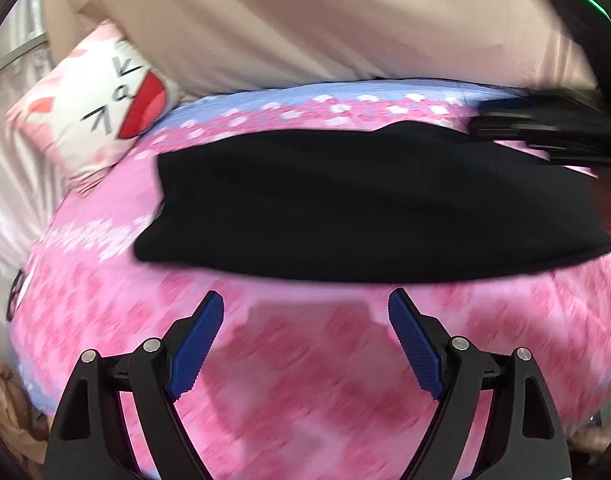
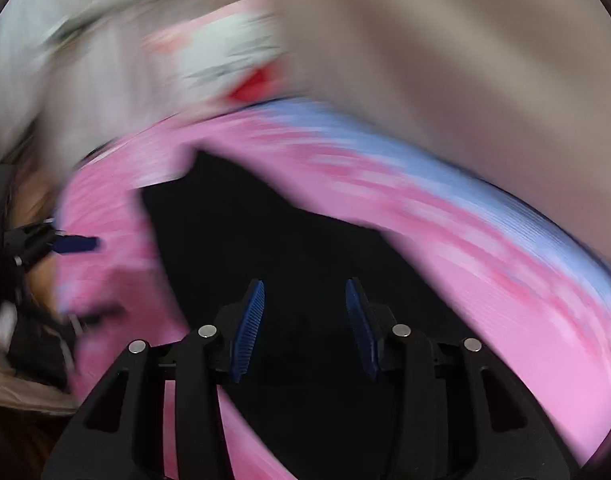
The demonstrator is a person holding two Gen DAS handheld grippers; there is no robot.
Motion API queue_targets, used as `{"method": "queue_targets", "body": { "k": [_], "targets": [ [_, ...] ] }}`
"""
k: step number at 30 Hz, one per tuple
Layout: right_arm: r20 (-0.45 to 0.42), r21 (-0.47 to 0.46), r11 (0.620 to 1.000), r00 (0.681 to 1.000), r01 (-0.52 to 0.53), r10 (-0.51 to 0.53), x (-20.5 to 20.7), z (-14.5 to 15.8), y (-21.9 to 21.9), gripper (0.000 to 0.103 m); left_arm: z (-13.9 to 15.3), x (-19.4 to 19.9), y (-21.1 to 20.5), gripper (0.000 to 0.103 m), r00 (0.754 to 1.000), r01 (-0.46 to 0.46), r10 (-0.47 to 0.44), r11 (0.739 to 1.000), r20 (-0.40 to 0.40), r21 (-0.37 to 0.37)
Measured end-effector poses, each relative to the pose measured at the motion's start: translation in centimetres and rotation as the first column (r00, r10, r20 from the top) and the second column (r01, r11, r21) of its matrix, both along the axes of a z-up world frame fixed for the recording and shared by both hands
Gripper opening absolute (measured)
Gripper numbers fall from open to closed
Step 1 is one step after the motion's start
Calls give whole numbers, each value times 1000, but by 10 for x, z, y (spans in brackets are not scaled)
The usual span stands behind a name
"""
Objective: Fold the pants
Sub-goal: 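Grasp the folded trousers' edge again with the right tool and lift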
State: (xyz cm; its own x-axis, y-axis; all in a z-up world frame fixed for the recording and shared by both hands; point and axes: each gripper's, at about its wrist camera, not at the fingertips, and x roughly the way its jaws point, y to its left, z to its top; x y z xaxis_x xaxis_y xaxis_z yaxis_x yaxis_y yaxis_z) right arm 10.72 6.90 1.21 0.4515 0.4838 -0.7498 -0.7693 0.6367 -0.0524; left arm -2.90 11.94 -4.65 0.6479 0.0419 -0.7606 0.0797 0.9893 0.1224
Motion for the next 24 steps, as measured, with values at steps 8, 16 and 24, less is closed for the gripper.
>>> {"method": "queue_targets", "body": {
  "k": [8, 16, 24],
  "targets": [
    [19, -359, 892, 954, -273, 300, -4, -82, 226, 42, -18, -35, 52, 82, 994, -97, 98, 995, -48, 4],
    [35, -185, 979, 995, -82, 90, 36, -41, 237, 13, -16, -25, 72, 82, 996, -84, 84, 996, 6, 1],
    [-186, 42, 979, 961, -201, 205, 53, -37, 246, 35, -11, 17, 95, 84, 985, -167, 165, 985, 50, 45]
  ]
}}
